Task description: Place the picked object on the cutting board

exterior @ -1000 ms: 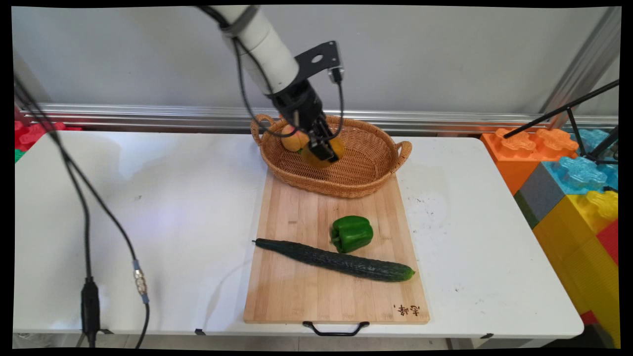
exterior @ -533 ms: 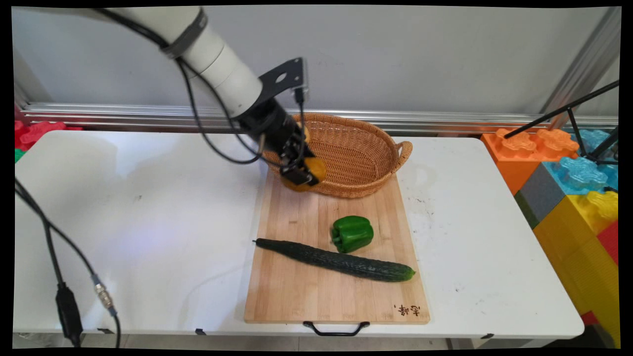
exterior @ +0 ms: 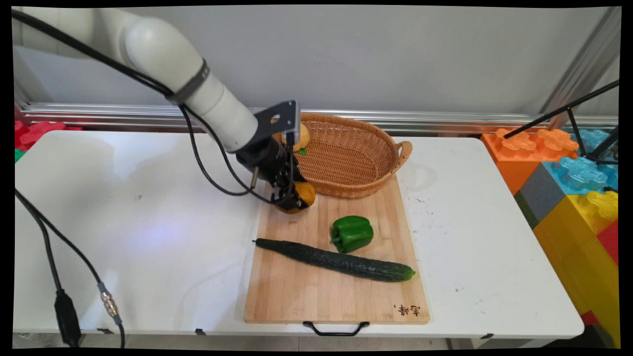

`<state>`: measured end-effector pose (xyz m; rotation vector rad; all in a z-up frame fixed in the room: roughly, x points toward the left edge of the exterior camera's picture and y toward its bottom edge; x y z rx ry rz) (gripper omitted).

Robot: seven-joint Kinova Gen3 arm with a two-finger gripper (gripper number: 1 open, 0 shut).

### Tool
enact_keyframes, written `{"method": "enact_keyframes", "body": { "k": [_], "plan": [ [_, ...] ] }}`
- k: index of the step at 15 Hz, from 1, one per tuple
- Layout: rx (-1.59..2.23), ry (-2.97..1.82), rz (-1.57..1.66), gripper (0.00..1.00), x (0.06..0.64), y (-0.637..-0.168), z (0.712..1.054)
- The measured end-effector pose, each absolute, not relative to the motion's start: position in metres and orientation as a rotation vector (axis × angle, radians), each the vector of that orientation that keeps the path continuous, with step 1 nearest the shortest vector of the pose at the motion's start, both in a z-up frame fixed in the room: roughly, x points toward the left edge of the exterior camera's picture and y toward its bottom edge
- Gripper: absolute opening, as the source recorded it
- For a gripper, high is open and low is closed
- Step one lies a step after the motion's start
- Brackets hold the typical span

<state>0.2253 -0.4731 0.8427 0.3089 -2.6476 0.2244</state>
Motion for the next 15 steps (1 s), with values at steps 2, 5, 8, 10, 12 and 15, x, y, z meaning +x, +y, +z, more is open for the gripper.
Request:
{"method": "enact_keyframes", "body": {
  "k": [2,5,8,10,12,15],
  "plan": [
    [0.296,-2.661,0.212,0.00,0.223,-0.473,0.828],
    [0.275,-2.671,0.203,0.00,0.219,-0.472,0.812],
    [0.252,-2.682,0.195,0.00,0.216,-0.469,0.801],
    [0.238,-2.688,0.190,0.00,0.214,-0.467,0.796],
    [0.221,-2.695,0.188,1.00,0.212,-0.465,0.793],
    [0.202,-2.702,0.186,1.00,0.209,-0.462,0.792]
  ]
}}
